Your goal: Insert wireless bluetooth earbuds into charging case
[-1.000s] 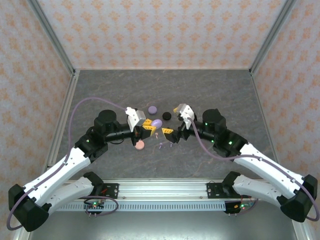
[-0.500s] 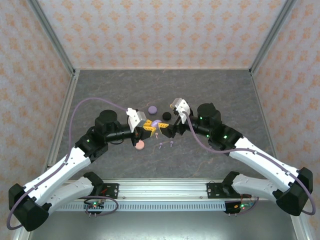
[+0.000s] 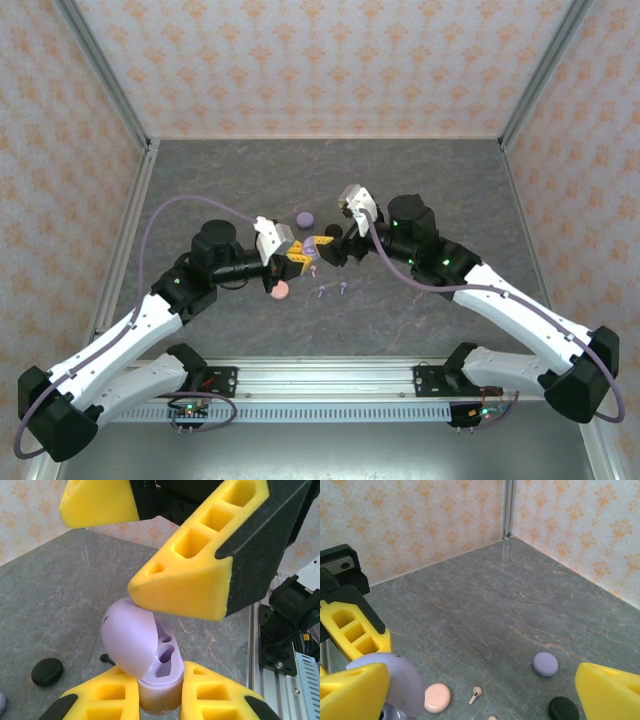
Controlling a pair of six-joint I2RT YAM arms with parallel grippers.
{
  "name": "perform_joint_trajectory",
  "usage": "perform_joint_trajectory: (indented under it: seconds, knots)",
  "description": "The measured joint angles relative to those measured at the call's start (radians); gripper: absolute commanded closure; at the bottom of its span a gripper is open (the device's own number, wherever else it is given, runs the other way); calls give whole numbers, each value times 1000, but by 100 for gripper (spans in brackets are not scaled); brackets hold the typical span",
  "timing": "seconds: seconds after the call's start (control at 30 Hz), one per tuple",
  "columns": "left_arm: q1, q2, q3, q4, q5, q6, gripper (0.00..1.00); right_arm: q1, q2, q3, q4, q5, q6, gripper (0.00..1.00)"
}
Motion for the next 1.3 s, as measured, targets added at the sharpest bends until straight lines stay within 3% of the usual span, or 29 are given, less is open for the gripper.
perform_joint_trajectory:
  seconds: [0.47,0.77,1.03,1.17,1.3]
  knots:
    - [-2,0,0,-19,-3,18,100,-21,60,69,-82,-11,54,4]
    - [-2,0,0,-19,-3,18,100,-121,0,48,-76,-90,119,4]
    - [-8,0,0,-18,2,30,100,-150,-133,-92,-77,-311,-11,14]
    - [-8,0,0,-19,19,46,100,-151,-130,-96,-132,-426,-120,15]
    - [-8,0,0,-19,41,62,100,-150,-77,-55,-210,-513,-219,22]
